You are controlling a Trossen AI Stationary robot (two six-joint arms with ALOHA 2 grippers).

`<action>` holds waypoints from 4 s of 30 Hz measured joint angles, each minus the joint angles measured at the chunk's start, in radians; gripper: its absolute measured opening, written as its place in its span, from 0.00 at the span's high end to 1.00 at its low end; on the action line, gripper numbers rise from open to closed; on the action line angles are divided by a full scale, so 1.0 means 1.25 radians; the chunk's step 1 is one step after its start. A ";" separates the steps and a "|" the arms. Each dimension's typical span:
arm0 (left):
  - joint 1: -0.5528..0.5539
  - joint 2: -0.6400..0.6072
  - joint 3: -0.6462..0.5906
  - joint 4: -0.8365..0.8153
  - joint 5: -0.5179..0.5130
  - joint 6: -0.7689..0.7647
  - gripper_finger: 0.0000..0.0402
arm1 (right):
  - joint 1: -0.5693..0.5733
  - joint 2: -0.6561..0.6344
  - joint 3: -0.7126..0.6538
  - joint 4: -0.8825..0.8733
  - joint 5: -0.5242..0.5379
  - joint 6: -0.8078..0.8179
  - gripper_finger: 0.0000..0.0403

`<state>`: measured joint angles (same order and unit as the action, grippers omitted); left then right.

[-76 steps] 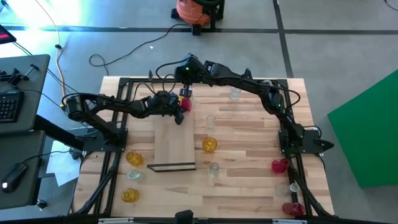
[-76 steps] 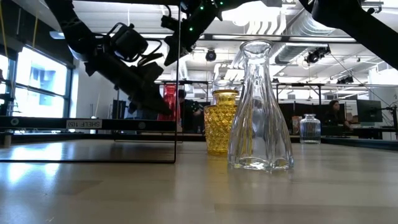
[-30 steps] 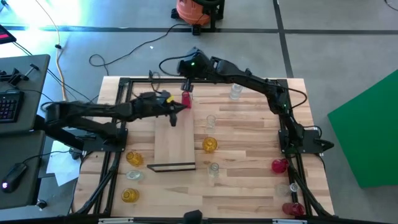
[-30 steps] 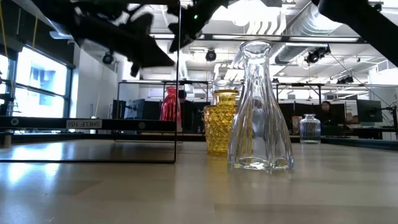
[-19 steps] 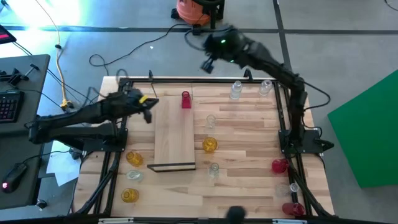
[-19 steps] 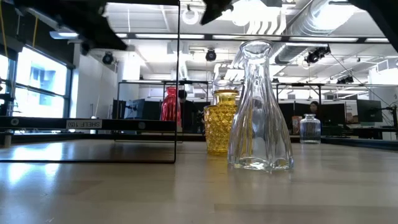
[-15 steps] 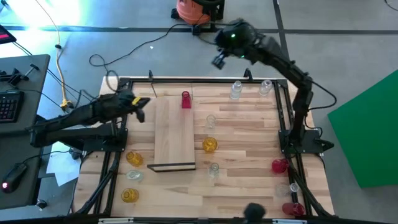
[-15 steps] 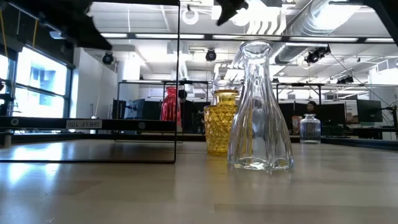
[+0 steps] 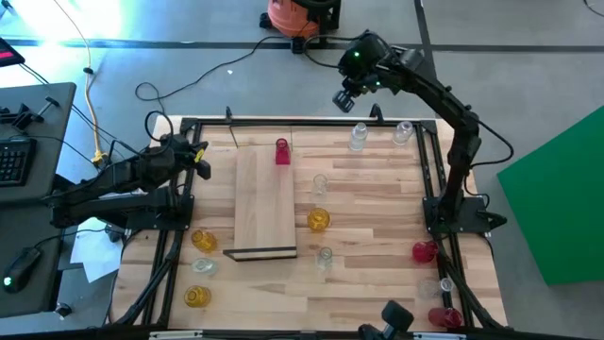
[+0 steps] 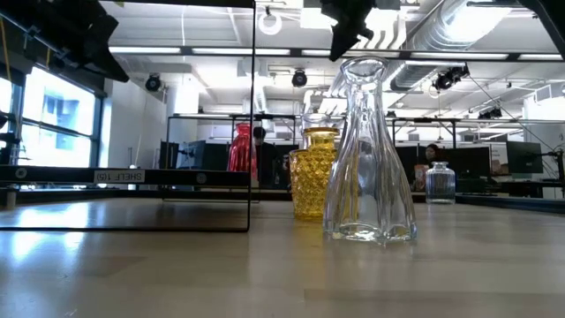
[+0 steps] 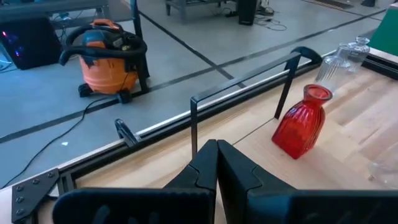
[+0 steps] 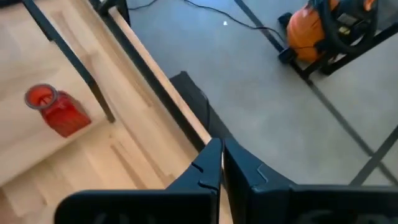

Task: Sort vases onto shelf
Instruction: Put the transparent vase on the shelf

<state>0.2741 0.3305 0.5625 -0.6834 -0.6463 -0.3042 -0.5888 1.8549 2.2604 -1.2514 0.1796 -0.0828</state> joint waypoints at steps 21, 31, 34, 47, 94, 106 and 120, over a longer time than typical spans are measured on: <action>0.000 0.000 0.000 0.000 0.008 -0.004 1.00 | 0.011 -0.019 -0.028 0.039 -0.024 0.028 1.00; 0.000 0.000 0.000 0.000 0.008 -0.005 1.00 | 0.109 -0.046 -0.028 0.051 0.163 0.261 1.00; 0.000 0.000 0.000 0.000 0.008 -0.005 1.00 | 0.168 -0.059 -0.028 0.061 0.279 0.405 1.00; 0.000 0.000 0.000 0.000 0.008 -0.005 1.00 | 0.404 -0.095 -0.028 0.169 0.763 0.803 1.00; 0.000 0.000 0.000 0.000 0.009 -0.005 1.00 | 0.134 -0.145 -0.022 -0.073 0.452 0.493 1.00; 0.000 0.000 0.000 0.000 0.009 -0.005 1.00 | 0.087 -0.154 -0.022 -0.237 0.275 0.248 1.00; 0.000 0.000 0.000 0.000 0.008 -0.005 1.00 | -0.107 -0.276 -0.022 -0.163 0.114 -0.045 1.00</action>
<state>0.2741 0.3305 0.5625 -0.6834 -0.6357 -0.3107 -0.7231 1.5097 2.2333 -1.4546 0.3224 -0.1388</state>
